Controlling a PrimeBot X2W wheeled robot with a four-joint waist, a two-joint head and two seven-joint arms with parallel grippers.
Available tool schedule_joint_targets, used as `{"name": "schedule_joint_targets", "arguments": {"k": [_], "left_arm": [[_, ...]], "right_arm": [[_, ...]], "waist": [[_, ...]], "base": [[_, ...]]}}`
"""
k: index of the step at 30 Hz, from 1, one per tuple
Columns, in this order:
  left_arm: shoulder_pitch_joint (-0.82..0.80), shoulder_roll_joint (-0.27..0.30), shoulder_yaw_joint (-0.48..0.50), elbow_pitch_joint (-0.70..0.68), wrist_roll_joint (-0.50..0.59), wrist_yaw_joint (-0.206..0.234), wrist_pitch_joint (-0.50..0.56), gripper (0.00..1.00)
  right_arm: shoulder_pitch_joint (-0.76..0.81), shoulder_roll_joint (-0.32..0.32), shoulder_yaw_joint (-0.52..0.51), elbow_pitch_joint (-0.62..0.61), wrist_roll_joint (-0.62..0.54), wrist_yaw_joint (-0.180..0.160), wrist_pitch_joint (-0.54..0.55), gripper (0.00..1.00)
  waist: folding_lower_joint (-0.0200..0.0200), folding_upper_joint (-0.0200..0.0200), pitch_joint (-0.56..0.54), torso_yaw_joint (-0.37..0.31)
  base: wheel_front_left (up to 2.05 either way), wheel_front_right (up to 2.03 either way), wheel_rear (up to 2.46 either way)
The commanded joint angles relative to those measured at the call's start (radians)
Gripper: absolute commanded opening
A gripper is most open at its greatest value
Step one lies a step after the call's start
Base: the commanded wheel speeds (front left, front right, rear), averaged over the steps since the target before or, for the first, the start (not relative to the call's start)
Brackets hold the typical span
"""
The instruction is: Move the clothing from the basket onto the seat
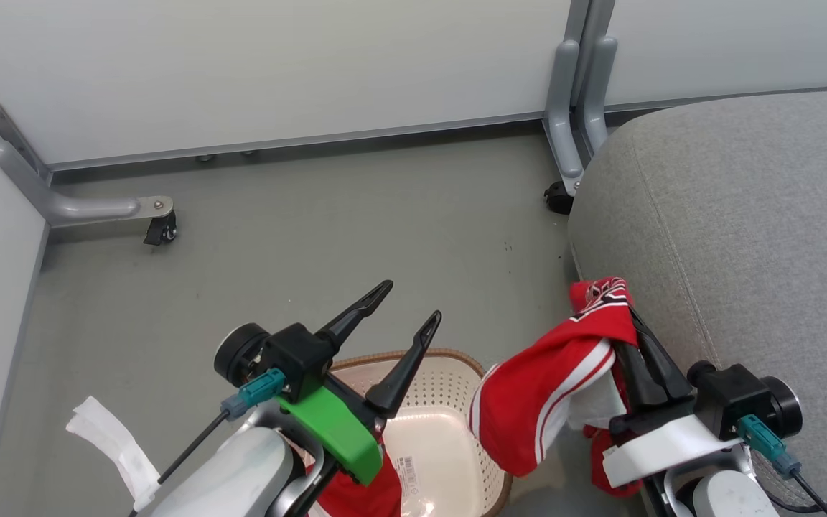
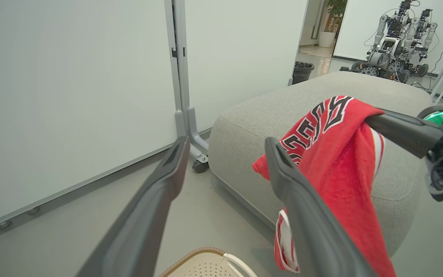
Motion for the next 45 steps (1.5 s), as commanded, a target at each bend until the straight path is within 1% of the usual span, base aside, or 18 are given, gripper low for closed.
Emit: {"name": "schedule_joint_targets", "arguments": {"k": [1,13,19,25,31,36,40,45], "left_arm": [[0.016,0.006,-0.001,0.0,-0.001,0.004,-0.005,1.0],[0.021,0.003,-0.011,0.006,-0.006,0.008,-0.007,1.0],[0.02,0.005,-0.012,0.004,-0.008,0.009,-0.009,1.0],[0.007,0.017,-0.011,-0.011,0.001,0.016,-0.009,1.0],[-0.03,0.04,-0.007,-0.035,0.017,0.018,0.001,1.0],[-0.067,0.057,-0.015,-0.057,0.034,0.01,0.021,1.0],[-0.095,0.07,-0.026,-0.074,0.045,0.001,0.04,1.0],[-0.133,0.079,-0.039,-0.098,0.065,-0.006,0.063,1.0]], "right_arm": [[0.013,0.0,-0.003,-0.004,-0.001,0.0,-0.003,0.0],[0.016,0.001,0.003,-0.006,0.002,0.0,-0.003,0.0],[0.021,-0.001,0.001,-0.02,-0.004,0.0,-0.003,0.0],[0.008,-0.002,-0.021,-0.046,-0.011,0.0,-0.003,0.0],[-0.009,0.0,-0.054,-0.089,-0.014,0.0,-0.003,0.0],[-0.013,0.001,-0.096,-0.135,0.016,0.0,-0.003,0.0],[-0.026,0.001,-0.123,-0.164,0.03,0.0,-0.003,0.0],[-0.064,0.002,-0.168,-0.184,0.064,0.0,-0.003,0.0]], "waist": [[0.0,0.0,-0.002,0.001],[0.0,0.0,-0.012,-0.001],[0.0,0.0,-0.01,-0.035],[0.0,0.0,0.022,-0.128],[0.0,0.0,0.089,-0.259],[0.0,0.0,0.156,-0.361],[0.0,0.0,0.211,-0.415],[0.0,0.0,0.287,-0.444]], "base": [[0.0,0.0,0.0],[0.0,0.0,0.0],[0.0,0.0,0.0],[0.0,0.0,0.0],[0.0,0.0,0.0],[0.0,0.0,0.0],[0.0,0.0,0.0],[0.0,0.0,0.0]]}}
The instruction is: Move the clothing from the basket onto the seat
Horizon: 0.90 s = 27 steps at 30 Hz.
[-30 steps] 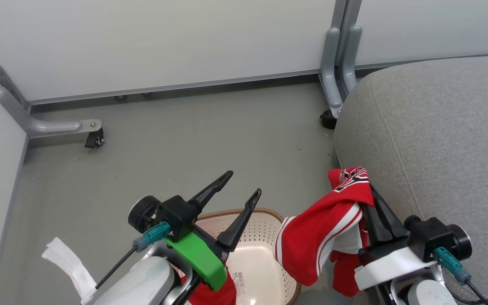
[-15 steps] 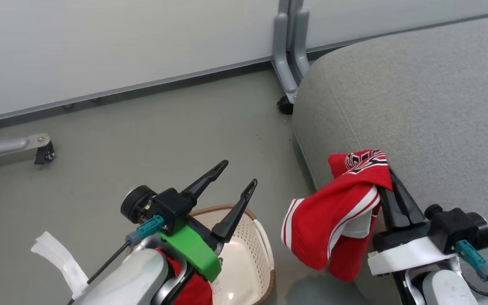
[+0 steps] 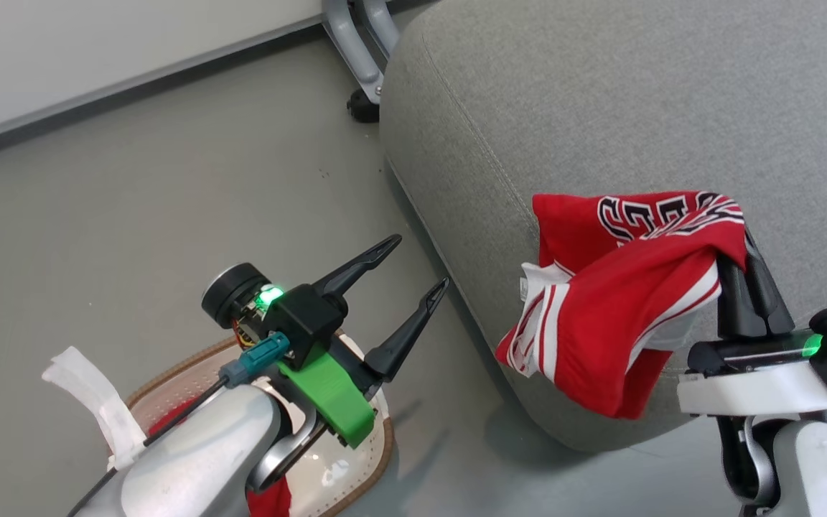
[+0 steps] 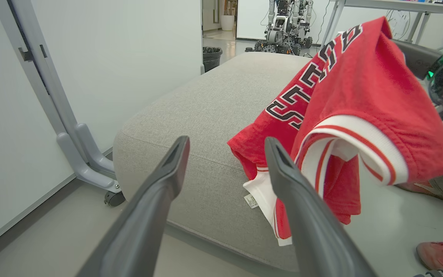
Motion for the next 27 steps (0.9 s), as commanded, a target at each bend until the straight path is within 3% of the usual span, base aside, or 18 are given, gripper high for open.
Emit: {"name": "schedule_joint_targets", "arguments": {"k": [1,7,14,22,27], "left_arm": [[-0.028,0.012,-0.001,-0.009,0.01,-0.005,0.007,1.0],[-0.112,0.045,-0.004,-0.063,0.042,-0.017,0.049,1.0],[-0.219,0.071,0.0,-0.121,0.061,-0.032,0.079,1.0],[-0.318,0.07,-0.009,-0.161,0.081,-0.04,0.088,1.0],[-0.347,0.074,-0.02,-0.168,0.091,-0.042,0.097,1.0]], "right_arm": [[-0.043,0.002,-0.014,-0.01,0.008,0.0,-0.003,0.0],[-0.223,0.002,-0.094,-0.015,0.018,0.0,-0.003,0.0],[-0.494,-0.002,-0.234,0.01,-0.058,0.0,-0.003,0.0],[-0.692,-0.13,-0.428,0.119,-0.072,0.0,-0.003,0.0],[-0.724,-0.164,-0.554,0.26,-0.063,0.0,-0.003,0.0]], "waist": [[0.0,-0.0001,0.127,-0.081],[0.0,-0.0001,0.283,-0.044],[0.0,-0.0001,0.463,0.041],[0.0,-0.0001,0.602,0.12],[0.0,-0.0001,0.65,0.14]], "base": [[0.0,0.0,0.0],[0.0,0.0,0.0],[0.0,0.0,0.0],[0.0,0.0,0.0],[0.0,0.0,0.0]]}}
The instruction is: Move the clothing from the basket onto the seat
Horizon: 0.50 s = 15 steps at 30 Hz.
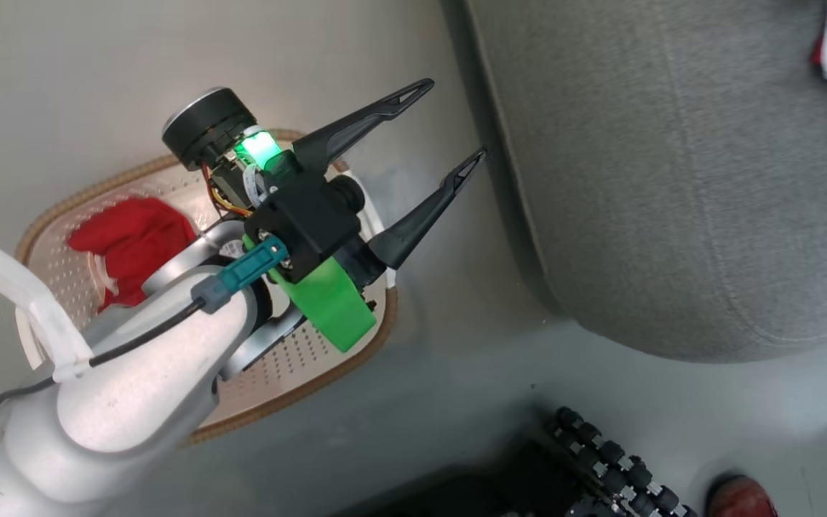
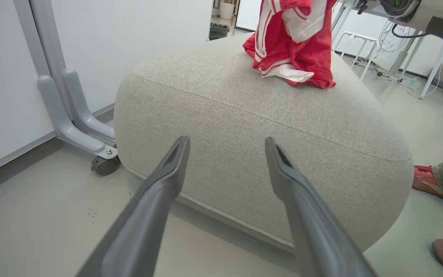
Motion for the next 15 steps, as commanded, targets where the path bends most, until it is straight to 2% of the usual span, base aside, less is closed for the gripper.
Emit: {"name": "schedule_joint_targets", "arguments": {"k": [1,4,5,6,7,8,9,10,15], "left_arm": [[-0.026,0.002,-0.005,-0.004,0.01,-0.004,0.004,1.0],[-0.032,-0.002,-0.018,-0.002,0.012,-0.004,-0.001,1.0],[-0.033,-0.002,-0.021,0.001,0.012,-0.005,-0.003,1.0],[-0.034,-0.002,-0.023,0.002,0.011,-0.005,-0.003,1.0],[-0.033,-0.004,-0.025,0.006,0.011,-0.005,-0.007,1.0],[-0.031,-0.006,-0.028,0.011,0.011,-0.005,-0.01,1.0],[-0.026,-0.01,-0.032,0.019,0.01,-0.005,-0.015,1.0],[-0.02,-0.014,-0.035,0.025,0.007,-0.005,-0.02,1.0],[0.025,-0.043,-0.031,0.096,-0.023,0.006,-0.082,1.0]], "right_arm": [[-0.014,-0.015,-0.024,0.04,0.002,-0.001,-0.003,0.0],[0.005,-0.034,-0.034,0.133,-0.022,-0.001,-0.003,0.0],[0.007,-0.036,-0.046,0.16,-0.031,-0.001,-0.003,0.11],[0.01,-0.039,-0.049,0.176,-0.04,-0.001,-0.003,0.14],[0.009,-0.044,-0.057,0.187,-0.057,-0.001,-0.003,0.29],[0.012,-0.042,-0.066,0.192,-0.067,-0.001,-0.003,0.56],[0.023,-0.033,-0.08,0.196,-0.084,-0.001,-0.003,0.93],[0.032,-0.023,-0.087,0.192,-0.099,-0.001,-0.003,1.0],[0.106,0.044,-0.13,0.129,-0.146,-0.001,-0.003,1.0]], "waist": [[-0.0002,0.0,0.099,0.075],[-0.0002,0.0,0.113,0.088],[-0.0002,0.0,0.115,0.09],[-0.0002,0.0,0.116,0.092],[-0.0002,0.0,0.116,0.095],[-0.0002,0.0,0.114,0.099],[-0.0002,0.0,0.107,0.103],[-0.0002,0.0,0.101,0.107],[-0.0002,0.0,0.025,0.137]], "base": [[0.0,0.0,0.0],[0.0,0.0,0.0],[0.0,0.0,0.0],[0.0,0.0,0.0],[0.0,0.0,0.0],[0.0,0.0,0.0],[0.0,0.0,0.0],[0.0,0.0,0.0],[0.0,0.0,0.0]]}}
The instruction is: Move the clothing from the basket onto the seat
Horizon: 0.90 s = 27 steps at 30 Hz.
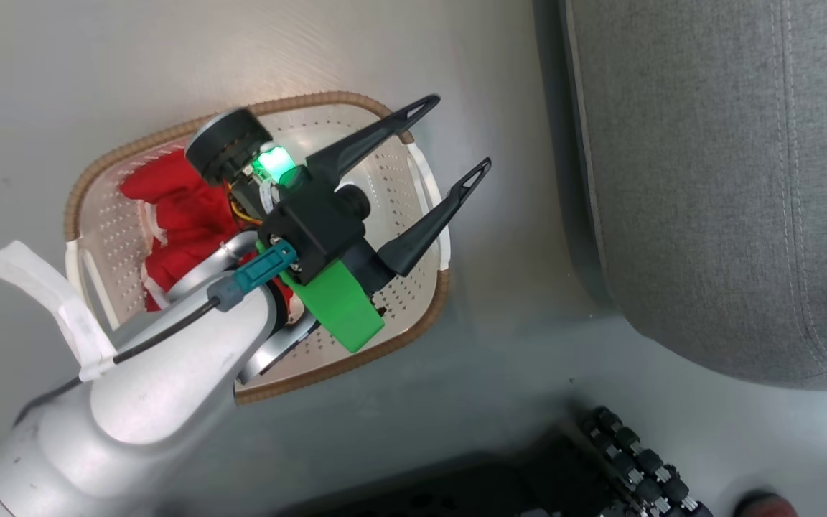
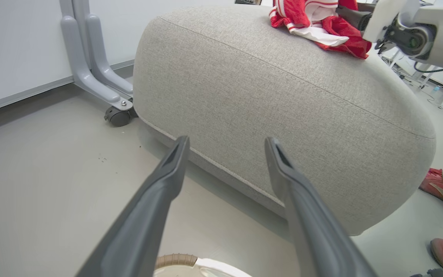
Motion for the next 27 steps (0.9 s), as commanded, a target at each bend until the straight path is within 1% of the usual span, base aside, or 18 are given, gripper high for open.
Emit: {"name": "schedule_joint_targets", "arguments": {"k": [1,5,10,12,14,16,20,21,24,27], "left_arm": [[0.029,-0.011,0.004,0.024,-0.016,0.003,-0.019,1.0],[0.094,-0.043,0.03,0.11,-0.077,0.012,-0.074,1.0],[0.219,-0.088,0.111,0.202,-0.142,0.036,-0.108,1.0],[0.268,-0.11,0.172,0.207,-0.144,0.049,-0.11,1.0],[0.336,-0.132,0.242,0.202,-0.123,0.06,-0.108,1.0],[0.405,-0.156,0.326,0.192,-0.091,0.069,-0.107,1.0],[0.538,-0.209,0.494,0.162,-0.018,0.068,-0.108,1.0],[0.58,-0.23,0.539,0.159,-0.007,0.062,-0.108,1.0],[0.675,-0.269,0.656,0.14,0.045,0.053,-0.108,1.0],[0.752,-0.302,0.755,0.102,0.113,0.041,-0.108,1.0]], "right_arm": [[0.04,0.016,-0.003,-0.022,-0.008,-0.001,-0.003,1.0],[0.154,0.061,0.038,-0.102,-0.002,-0.001,-0.003,1.0],[0.297,0.101,0.168,-0.166,0.031,-0.001,-0.003,1.0],[0.339,0.11,0.246,-0.178,0.071,-0.001,-0.003,1.0],[0.384,0.11,0.316,-0.171,0.113,-0.001,-0.003,1.0],[0.425,0.114,0.409,-0.157,0.146,-0.001,-0.003,1.0],[0.483,0.112,0.551,-0.138,0.173,-0.001,-0.003,1.0],[0.499,0.113,0.585,-0.134,0.179,-0.001,-0.003,1.0],[0.531,0.113,0.663,-0.135,0.189,-0.001,-0.003,1.0],[0.56,0.113,0.703,-0.154,0.206,-0.001,-0.003,1.0]], "waist": [[-0.0002,0.0,-0.069,0.029],[-0.0002,0.0,-0.177,0.063],[-0.0002,0.0,-0.334,0.111],[-0.0002,0.0,-0.392,0.136],[-0.0002,0.0,-0.449,0.164],[-0.0002,0.0,-0.505,0.192],[-0.0002,0.0,-0.607,0.246],[-0.0002,0.0,-0.636,0.261],[-0.0002,0.0,-0.701,0.284],[-0.0002,0.0,-0.76,0.301]], "base": [[0.0,0.0,0.0],[0.0,0.0,0.0],[0.0,0.0,0.0],[0.0,0.0,0.0],[0.0,0.0,0.0],[0.0,0.0,0.0],[0.0,0.0,0.0],[0.0,0.0,0.0],[0.0,0.0,0.0],[0.0,0.0,0.0]]}}
